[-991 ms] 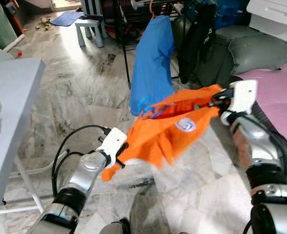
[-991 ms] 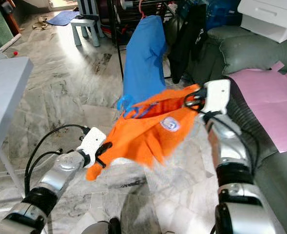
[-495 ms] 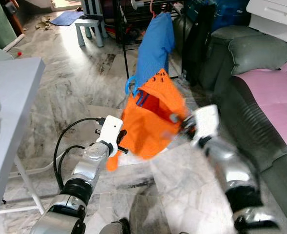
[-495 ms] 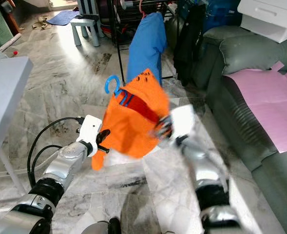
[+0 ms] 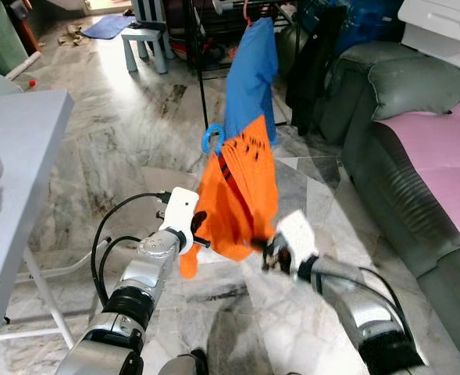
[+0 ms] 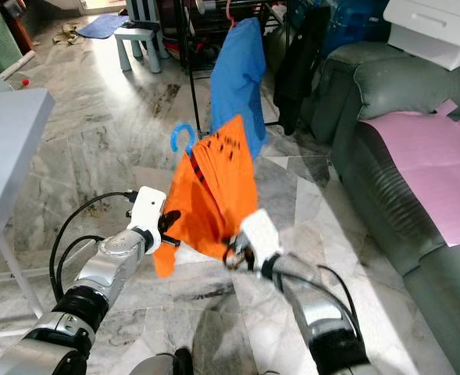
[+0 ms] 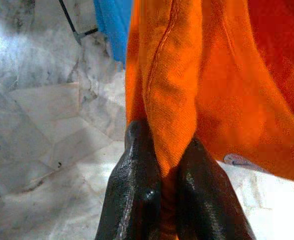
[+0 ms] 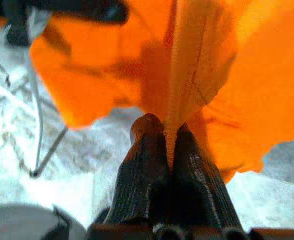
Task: Hang hanger
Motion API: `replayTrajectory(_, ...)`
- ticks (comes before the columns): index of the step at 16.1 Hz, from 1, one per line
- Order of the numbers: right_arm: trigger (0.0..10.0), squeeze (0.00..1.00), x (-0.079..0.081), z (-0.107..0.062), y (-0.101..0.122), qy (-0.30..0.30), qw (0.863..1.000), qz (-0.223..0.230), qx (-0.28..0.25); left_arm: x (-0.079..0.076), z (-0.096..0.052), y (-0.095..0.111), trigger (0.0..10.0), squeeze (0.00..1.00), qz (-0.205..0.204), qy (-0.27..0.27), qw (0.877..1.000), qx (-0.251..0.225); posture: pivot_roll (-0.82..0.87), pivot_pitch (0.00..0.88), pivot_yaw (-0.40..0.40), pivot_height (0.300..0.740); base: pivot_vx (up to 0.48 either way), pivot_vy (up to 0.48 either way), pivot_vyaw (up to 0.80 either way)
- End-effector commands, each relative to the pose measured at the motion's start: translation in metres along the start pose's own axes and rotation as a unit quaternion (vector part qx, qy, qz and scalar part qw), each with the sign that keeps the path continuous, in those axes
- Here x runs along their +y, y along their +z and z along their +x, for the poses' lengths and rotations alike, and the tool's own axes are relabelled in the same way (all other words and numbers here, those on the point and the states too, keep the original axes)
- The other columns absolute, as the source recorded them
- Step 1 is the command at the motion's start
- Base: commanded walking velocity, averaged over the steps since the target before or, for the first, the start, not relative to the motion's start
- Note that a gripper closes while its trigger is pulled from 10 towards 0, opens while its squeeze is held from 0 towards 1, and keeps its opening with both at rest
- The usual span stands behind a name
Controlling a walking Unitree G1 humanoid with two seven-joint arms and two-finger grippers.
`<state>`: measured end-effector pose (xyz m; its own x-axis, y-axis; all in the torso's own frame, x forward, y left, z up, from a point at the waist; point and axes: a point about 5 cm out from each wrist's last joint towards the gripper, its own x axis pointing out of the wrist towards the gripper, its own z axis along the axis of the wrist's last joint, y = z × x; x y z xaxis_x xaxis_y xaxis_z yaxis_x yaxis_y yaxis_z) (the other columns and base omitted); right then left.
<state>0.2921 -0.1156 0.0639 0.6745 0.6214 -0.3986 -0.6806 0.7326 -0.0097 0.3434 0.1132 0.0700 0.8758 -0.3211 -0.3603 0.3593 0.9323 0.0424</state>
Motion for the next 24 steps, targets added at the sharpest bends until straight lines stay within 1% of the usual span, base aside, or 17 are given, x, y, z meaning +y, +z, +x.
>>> replayTrajectory(1,10.0,0.46,0.005,-0.003,-0.006,0.021,0.999,-0.024,0.019,0.006,0.001,0.018,10.0,0.00,-0.007,0.011,0.999,-0.032,-0.07,0.107,0.017,0.740,0.000,0.000,0.00)
replayTrajectory(2,10.0,1.00,0.007,-0.008,-0.018,0.040,0.995,-0.070,0.055,0.007,0.001,0.018,10.0,0.00,-0.010,0.012,0.999,-0.032,-0.07,0.107,0.017,0.740,0.000,0.000,0.00)
replayTrajectory(3,10.0,1.00,0.009,-0.011,-0.022,0.053,0.993,-0.083,0.065,0.007,0.001,0.018,10.0,0.00,-0.010,0.012,0.999,-0.032,-0.07,0.107,0.017,0.740,0.000,0.000,0.00)
replayTrajectory(5,10.0,1.00,0.013,-0.021,-0.022,0.102,0.988,-0.100,0.062,0.008,0.001,0.018,10.0,0.00,-0.009,0.013,0.999,-0.031,-0.08,0.109,0.019,0.740,0.000,0.000,0.00)
replayTrajectory(7,10.0,1.00,0.015,-0.032,-0.022,0.137,0.981,-0.118,0.072,0.010,0.002,0.018,10.0,0.00,-0.008,0.015,0.999,-0.029,-0.08,0.109,0.020,0.740,0.000,0.000,0.00)
replayTrajectory(8,10.0,1.00,0.015,-0.036,-0.022,0.148,0.977,-0.135,0.074,0.011,0.002,0.018,10.0,0.00,-0.008,0.015,0.999,-0.030,-0.08,0.110,0.020,0.740,0.000,0.000,0.00)
replayTrajectory(10,10.0,1.00,0.011,-0.038,-0.019,0.142,0.977,-0.143,0.071,0.010,0.002,0.020,10.0,0.00,-0.003,0.005,0.999,-0.037,-0.09,0.110,0.019,0.740,0.000,0.000,0.00)
replayTrajectory(11,10.0,1.00,0.003,-0.040,-0.013,0.125,0.977,-0.158,0.063,0.008,0.000,0.024,10.0,0.00,0.042,-0.027,0.998,-0.049,-0.09,0.112,0.017,0.740,0.000,0.000,0.00)
replayTrajectory(12,10.0,1.00,-0.006,-0.041,-0.005,0.101,0.979,-0.173,0.045,0.007,-0.002,0.024,10.0,0.00,0.099,-0.062,0.992,-0.054,-0.09,0.112,0.017,0.740,0.000,0.000,0.00)
replayTrajectory(14,10.0,1.00,-0.012,-0.042,0.003,0.084,0.982,-0.170,0.022,0.009,-0.006,0.024,10.0,0.00,0.142,-0.092,0.984,-0.058,-0.09,0.113,0.017,0.740,0.000,0.000,0.00)
replayTrajectory(15,10.0,1.00,-0.019,-0.046,0.009,0.065,0.980,-0.188,0.012,0.013,-0.012,0.019,10.0,0.00,0.180,-0.131,0.974,-0.052,-0.09,0.115,0.016,0.740,0.000,0.000,0.00)
replayTrajectory(16,10.0,1.00,-0.027,-0.052,0.013,0.051,0.974,-0.221,0.019,0.015,-0.016,0.011,10.0,0.00,0.218,-0.150,0.964,-0.034,-0.08,0.116,0.017,0.740,0.000,0.000,0.00)
replayTrajectory(18,10.0,1.00,-0.041,-0.062,0.022,0.038,0.967,-0.250,0.023,0.006,-0.022,-0.002,10.0,0.00,0.266,-0.215,0.939,-0.023,-0.09,0.115,0.021,0.740,0.000,0.000,0.00)
replayTrajectory(19,10.0,1.00,-0.046,-0.066,0.026,0.030,0.966,-0.256,0.021,0.004,-0.024,-0.005,10.0,0.00,0.270,-0.229,0.935,-0.020,-0.09,0.115,0.022,0.740,0.000,0.000,0.00)
replayTrajectory(21,10.0,1.00,-0.065,-0.082,0.038,0.000,0.960,-0.280,0.021,0.005,-0.027,-0.013,10.0,0.00,0.297,-0.250,0.921,-0.006,-0.10,0.115,0.023,0.740,0.000,0.000,0.00)
replayTrajectory(23,10.0,1.00,-0.072,-0.090,0.043,-0.011,0.958,-0.286,0.018,0.005,-0.030,-0.015,10.0,0.00,0.298,-0.261,0.918,-0.006,-0.10,0.116,0.023,0.740,0.000,0.000,0.00)
replayTrajectory(24,10.0,1.00,-0.078,-0.096,0.046,-0.016,0.958,-0.284,0.020,0.005,-0.032,-0.016,10.0,0.00,0.310,-0.269,0.912,-0.007,-0.10,0.117,0.023,0.740,0.000,0.000,0.00)
